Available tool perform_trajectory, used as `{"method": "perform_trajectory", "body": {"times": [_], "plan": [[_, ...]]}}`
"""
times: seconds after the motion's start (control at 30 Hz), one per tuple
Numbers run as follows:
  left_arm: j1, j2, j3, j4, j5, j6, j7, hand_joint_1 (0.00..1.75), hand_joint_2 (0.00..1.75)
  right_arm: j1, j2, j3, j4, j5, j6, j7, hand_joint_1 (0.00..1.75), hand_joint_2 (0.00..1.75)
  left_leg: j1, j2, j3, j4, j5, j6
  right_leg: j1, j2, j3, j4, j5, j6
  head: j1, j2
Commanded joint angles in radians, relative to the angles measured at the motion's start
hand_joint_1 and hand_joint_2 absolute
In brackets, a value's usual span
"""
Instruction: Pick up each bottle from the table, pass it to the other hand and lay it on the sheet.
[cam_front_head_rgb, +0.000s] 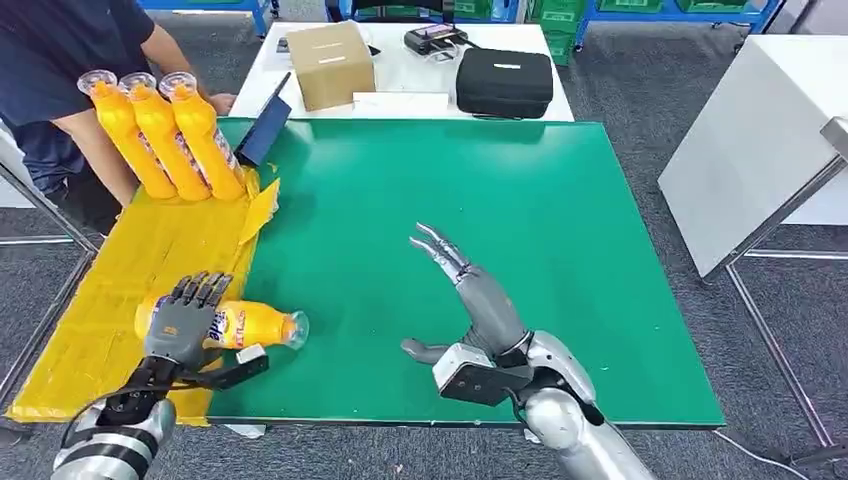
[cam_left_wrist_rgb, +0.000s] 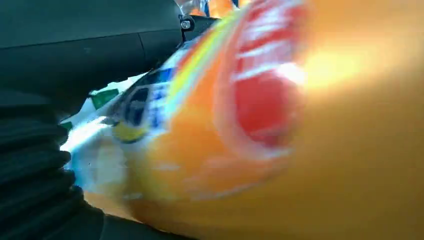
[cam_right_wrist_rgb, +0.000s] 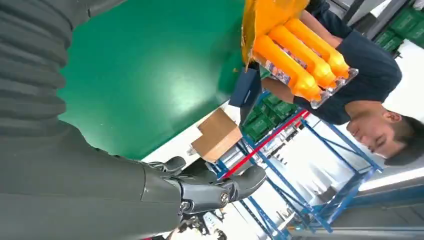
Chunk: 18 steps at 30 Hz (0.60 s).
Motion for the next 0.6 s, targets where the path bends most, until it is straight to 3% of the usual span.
{"method": "perform_trajectory", "body": {"times": [0.03, 0.3, 0.4, 0.5, 0.6], "plan": [[0.05, 0.008, -0.031, 0.148, -0.01, -0.052, -0.005, 0.0, 0.0, -0.046, -0.005, 0.021, 0.072, -0.002, 0.004, 0.001, 0.0, 1.75, 0.0, 0.008, -0.003, -0.002, 0.001, -0.001, 0.0, 0.01, -0.005, -0.001, 0.002, -0.001, 0.0, 0.0], [0.021, 0.019, -0.023, 0.185, 0.04, -0.154, -0.028, 0.0, 0.0, -0.056, 0.006, 0.021, 0.085, -0.002, 0.005, 0.0, 0.0, 1.75, 0.0, 0.007, 0.008, -0.002, -0.001, -0.002, -0.001, 0.01, 0.006, -0.002, -0.002, 0.001, 0.0, 0.0], [0.017, 0.02, -0.025, 0.194, 0.043, -0.166, -0.027, 0.0, 0.0, -0.056, 0.008, 0.022, 0.087, -0.002, 0.006, 0.0, 0.0, 1.75, -0.002, 0.001, 0.011, -0.001, -0.002, -0.001, -0.003, 0.002, 0.017, 0.0, -0.002, 0.002, 0.0, 0.0], [0.008, 0.034, -0.048, 0.213, 0.037, -0.204, -0.004, 0.0, 0.0, -0.058, 0.01, 0.022, 0.09, 0.0, 0.007, 0.0, 0.0, 1.75, -0.001, 0.001, 0.008, 0.0, -0.005, -0.002, -0.002, 0.005, 0.007, 0.0, -0.001, 0.0, 0.0, 0.0], [0.01, 0.037, -0.057, 0.204, 0.035, -0.154, 0.016, 0.0, 0.0, -0.056, 0.01, 0.022, 0.091, 0.001, 0.007, 0.001, 0.0, 1.75, -0.001, 0.002, 0.01, 0.001, -0.012, -0.003, -0.002, 0.005, 0.008, 0.002, -0.01, -0.002, 0.0, 0.0]]}}
